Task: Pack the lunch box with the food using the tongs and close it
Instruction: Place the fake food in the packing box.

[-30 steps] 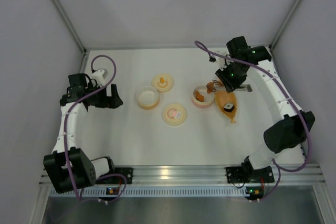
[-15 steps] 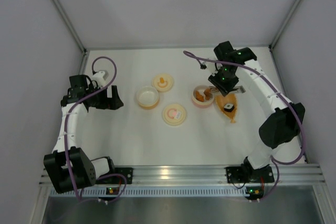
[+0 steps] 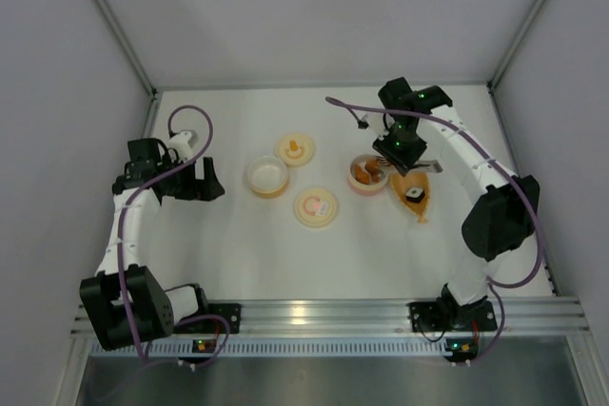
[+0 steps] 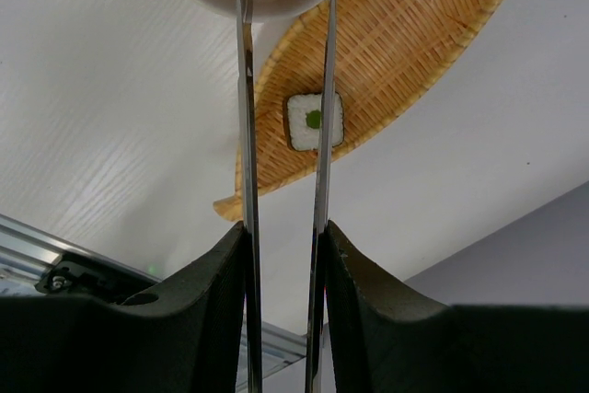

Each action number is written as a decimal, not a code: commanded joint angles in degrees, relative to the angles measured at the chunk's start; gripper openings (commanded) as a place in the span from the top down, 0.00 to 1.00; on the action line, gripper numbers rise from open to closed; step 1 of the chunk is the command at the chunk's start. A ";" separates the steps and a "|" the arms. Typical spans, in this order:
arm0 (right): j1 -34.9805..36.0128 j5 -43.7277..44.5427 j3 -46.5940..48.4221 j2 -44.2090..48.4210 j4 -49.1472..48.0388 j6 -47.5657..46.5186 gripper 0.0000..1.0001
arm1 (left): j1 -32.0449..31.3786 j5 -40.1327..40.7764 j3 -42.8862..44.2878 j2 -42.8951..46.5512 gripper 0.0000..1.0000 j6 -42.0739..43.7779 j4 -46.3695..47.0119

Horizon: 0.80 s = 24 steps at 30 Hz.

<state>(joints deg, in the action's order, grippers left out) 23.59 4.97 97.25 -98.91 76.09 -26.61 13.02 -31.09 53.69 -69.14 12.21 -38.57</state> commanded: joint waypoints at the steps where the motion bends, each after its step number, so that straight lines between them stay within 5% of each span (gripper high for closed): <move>1: 1.37 -0.40 4.78 -2.33 10.21 1.39 0.85 | 0.17 -1.34 -0.16 0.94 0.02 1.42 2.27; 7: 1.37 -1.45 7.77 -4.18 10.13 2.44 0.71 | 0.17 -0.99 -0.96 1.64 0.02 1.77 2.36; 24: 1.37 -3.83 10.77 -1.81 10.04 4.02 0.56 | -0.01 -1.16 -0.43 1.64 0.02 1.59 2.27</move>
<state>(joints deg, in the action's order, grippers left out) 23.66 2.37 105.51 -103.26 76.09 -23.49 13.02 -31.05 53.06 -69.01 13.17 -38.54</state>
